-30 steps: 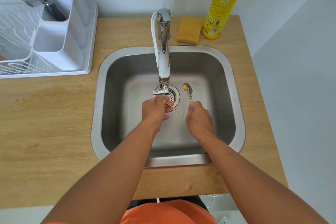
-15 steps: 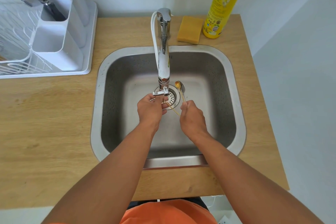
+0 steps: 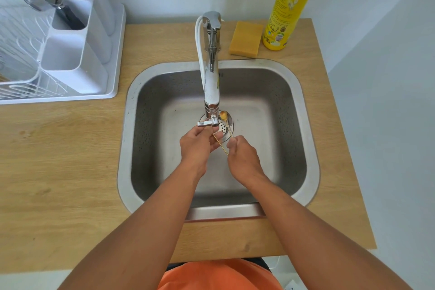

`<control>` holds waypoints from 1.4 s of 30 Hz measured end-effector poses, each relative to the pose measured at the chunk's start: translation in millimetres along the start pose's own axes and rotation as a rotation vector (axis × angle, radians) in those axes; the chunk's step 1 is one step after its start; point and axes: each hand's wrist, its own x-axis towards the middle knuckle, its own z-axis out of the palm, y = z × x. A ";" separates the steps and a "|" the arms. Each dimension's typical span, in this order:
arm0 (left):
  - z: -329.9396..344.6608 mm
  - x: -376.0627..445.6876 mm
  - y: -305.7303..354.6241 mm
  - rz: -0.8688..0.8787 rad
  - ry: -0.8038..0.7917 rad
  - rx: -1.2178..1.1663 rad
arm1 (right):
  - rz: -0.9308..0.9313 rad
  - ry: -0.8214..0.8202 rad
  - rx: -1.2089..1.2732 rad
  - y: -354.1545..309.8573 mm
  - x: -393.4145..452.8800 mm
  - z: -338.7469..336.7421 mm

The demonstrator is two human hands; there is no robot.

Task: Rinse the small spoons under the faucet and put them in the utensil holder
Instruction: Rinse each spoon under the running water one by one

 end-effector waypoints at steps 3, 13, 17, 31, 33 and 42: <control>-2.8 1.9 0.6 0.024 0.002 0.104 | -0.035 -0.087 0.081 -1.1 -0.4 2.8; -4.1 -6.8 4.5 0.025 0.004 0.101 | -0.062 -0.068 0.158 -32.3 9.0 12.6; -7.6 -7.1 10.1 0.005 -0.009 0.099 | -0.078 -0.071 0.176 -38.4 13.1 15.4; -9.7 -0.2 18.2 0.003 0.006 0.072 | -0.112 -0.082 0.249 -25.3 9.5 9.0; -7.6 0.2 18.1 -0.013 0.000 0.068 | -0.082 -0.105 0.297 -19.2 7.4 7.0; 0.6 -13.4 5.7 -0.117 -0.122 0.026 | -0.119 0.064 -0.052 0.2 1.5 -0.2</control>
